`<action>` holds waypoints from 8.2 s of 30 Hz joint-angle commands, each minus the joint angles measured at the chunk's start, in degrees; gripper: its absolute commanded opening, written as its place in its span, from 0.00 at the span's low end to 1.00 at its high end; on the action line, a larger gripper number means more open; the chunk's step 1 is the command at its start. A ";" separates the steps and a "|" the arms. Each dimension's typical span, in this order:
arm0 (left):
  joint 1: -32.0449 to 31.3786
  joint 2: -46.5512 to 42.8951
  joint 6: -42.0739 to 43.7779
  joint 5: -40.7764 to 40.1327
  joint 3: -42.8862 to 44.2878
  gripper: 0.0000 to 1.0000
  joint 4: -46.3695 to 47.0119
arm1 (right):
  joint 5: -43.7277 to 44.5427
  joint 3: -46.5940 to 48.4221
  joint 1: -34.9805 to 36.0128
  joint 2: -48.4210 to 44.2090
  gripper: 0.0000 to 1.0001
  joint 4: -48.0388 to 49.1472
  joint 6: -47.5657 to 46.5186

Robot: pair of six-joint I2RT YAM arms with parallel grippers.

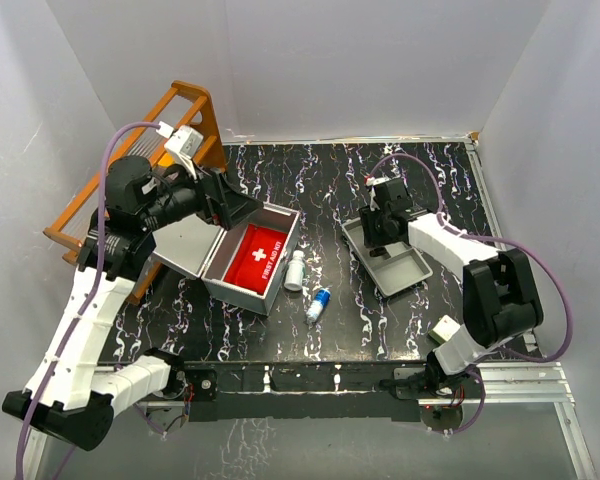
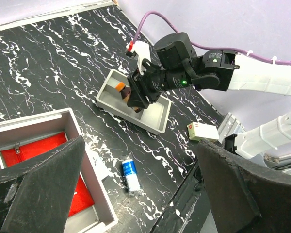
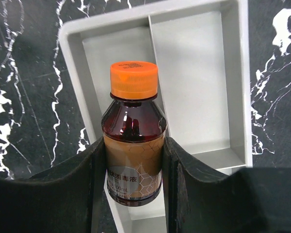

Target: Organize the medicine kit

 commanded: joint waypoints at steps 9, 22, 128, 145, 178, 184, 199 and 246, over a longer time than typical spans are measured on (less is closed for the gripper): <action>0.09 0.68 -1.29 -2.72 -0.10 0.99 3.13 | -0.26 3.93 0.31 4.30 0.42 1.07 0.66; 0.09 1.99 -1.63 -4.09 -0.22 0.99 2.97 | -0.05 4.19 0.94 2.61 0.56 -0.18 2.73; 0.09 -8.69 -2.48 -8.96 -8.54 0.99 10.17 | -1.06 10.54 4.15 -1.22 0.33 0.13 4.79; 0.09 -5.87 -3.46 -6.16 -7.48 0.99 8.92 | 3.69 12.99 -6.19 7.68 0.32 -6.55 -9.58; 0.09 -2.74 -9.13 -4.66 -7.35 0.98 15.74 | 0.91 12.06 -6.16 10.74 0.55 -4.68 -5.73; 0.09 -3.20 -9.58 -4.82 -6.61 0.98 15.04 | 0.50 13.06 -6.15 6.57 0.55 -4.33 0.80; 0.09 -4.93 -13.22 -6.04 -6.70 0.99 15.15 | -10.21 -8.09 1.58 -14.63 0.53 4.73 34.92; 0.09 -6.62 -14.19 -5.76 -12.34 0.99 19.21 | 0.04 -22.63 25.24 -10.54 0.48 15.09 66.16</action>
